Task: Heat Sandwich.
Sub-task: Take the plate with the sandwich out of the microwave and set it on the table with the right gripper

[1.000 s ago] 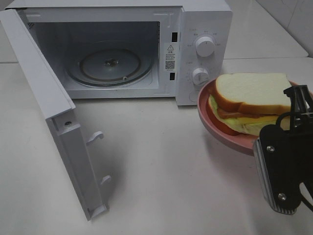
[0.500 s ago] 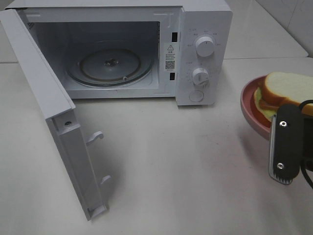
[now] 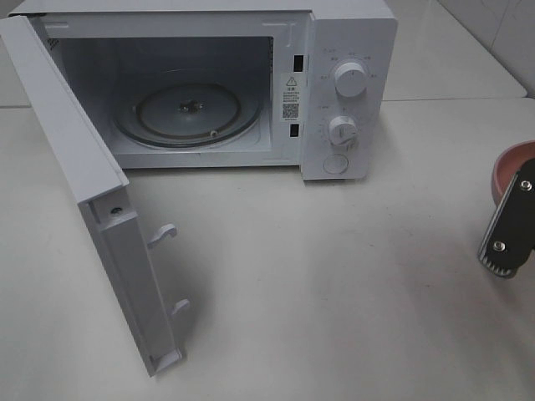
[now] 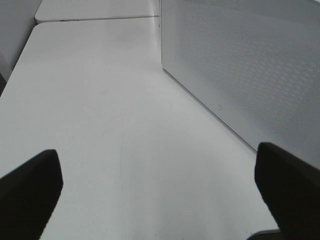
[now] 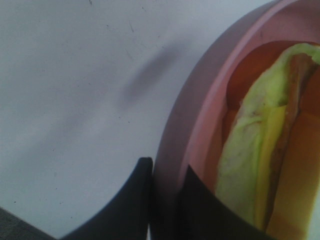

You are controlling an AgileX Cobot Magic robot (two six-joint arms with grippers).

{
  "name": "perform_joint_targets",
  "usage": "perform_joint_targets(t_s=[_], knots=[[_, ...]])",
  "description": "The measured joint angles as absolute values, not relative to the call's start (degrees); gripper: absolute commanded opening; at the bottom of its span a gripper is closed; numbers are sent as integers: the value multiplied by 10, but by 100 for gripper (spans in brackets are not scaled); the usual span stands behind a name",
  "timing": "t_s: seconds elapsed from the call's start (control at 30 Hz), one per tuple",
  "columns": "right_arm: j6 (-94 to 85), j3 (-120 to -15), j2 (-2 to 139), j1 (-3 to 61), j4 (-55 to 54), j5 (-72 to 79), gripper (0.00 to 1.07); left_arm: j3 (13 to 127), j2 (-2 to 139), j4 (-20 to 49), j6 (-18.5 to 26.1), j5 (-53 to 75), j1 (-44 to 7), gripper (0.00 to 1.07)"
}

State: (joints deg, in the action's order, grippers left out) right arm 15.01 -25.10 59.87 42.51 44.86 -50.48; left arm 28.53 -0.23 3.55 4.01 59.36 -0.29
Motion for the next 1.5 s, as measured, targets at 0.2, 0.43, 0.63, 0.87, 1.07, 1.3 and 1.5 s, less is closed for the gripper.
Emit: perform_joint_targets(t_s=[0.2, 0.43, 0.63, 0.87, 1.07, 1.3, 1.5], knots=[[200, -251, 621, 425, 452, -525, 3, 285, -2, 36, 40, 594, -3, 101], [295, -259, 693, 425, 465, -529, 3, 285, -2, 36, 40, 594, -3, 101], [397, -294, 749, 425, 477, -529, 4, 285, -2, 36, 40, 594, -3, 101], [469, -325, 816, 425, 481, -528, 5, 285, -2, 36, 40, 594, -3, 101], [501, -355, 866, 425, 483, -528, 6, 285, -2, 36, 40, 594, -3, 101], [532, -386, 917, 425, 488, -536, 7, 285, -2, 36, 40, 594, -3, 101], [555, -400, 959, 425, 491, -535, 7, 285, -2, 36, 40, 594, -3, 101]])
